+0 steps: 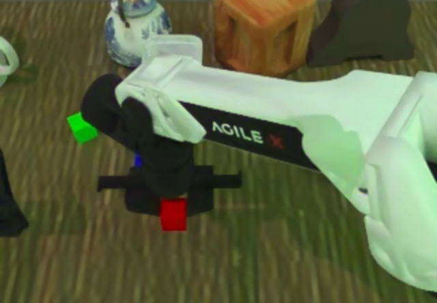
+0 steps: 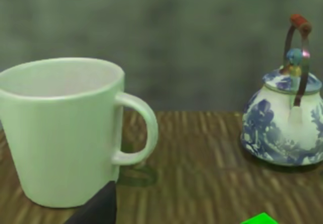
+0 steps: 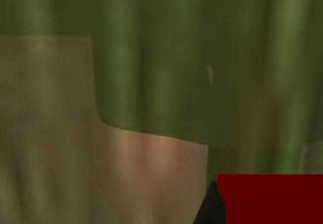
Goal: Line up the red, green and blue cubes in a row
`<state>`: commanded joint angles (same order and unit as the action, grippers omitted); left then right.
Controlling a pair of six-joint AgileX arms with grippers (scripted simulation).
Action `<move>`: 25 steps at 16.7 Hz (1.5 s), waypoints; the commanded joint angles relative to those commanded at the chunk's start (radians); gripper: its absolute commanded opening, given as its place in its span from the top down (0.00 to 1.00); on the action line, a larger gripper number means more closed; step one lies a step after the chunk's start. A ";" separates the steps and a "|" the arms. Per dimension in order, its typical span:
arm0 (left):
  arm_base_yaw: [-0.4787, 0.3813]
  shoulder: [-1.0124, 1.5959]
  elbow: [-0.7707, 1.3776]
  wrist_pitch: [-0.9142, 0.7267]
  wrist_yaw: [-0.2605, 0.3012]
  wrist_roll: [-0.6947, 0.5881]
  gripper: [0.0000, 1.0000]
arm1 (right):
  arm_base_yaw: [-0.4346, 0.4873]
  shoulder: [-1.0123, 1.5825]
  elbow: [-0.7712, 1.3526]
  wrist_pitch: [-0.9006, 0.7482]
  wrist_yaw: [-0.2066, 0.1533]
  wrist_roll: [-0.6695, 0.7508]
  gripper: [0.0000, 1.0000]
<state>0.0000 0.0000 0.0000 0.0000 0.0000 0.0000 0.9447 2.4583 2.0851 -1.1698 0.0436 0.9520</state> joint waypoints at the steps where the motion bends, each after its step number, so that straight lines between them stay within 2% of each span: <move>1: 0.000 0.000 0.000 0.000 0.000 0.000 0.00 | 0.000 0.000 0.000 0.000 0.000 0.000 0.92; 13: 0.000 0.000 0.000 0.000 0.000 0.000 0.00 | 0.000 0.000 0.000 0.000 0.000 0.000 0.02; 25: 0.000 0.000 0.000 0.000 0.000 0.000 0.00 | 0.003 0.001 0.042 -0.042 0.000 0.001 0.00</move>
<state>0.0000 0.0000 0.0000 0.0000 0.0000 0.0000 0.9474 2.4597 2.1271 -1.2119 0.0434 0.9525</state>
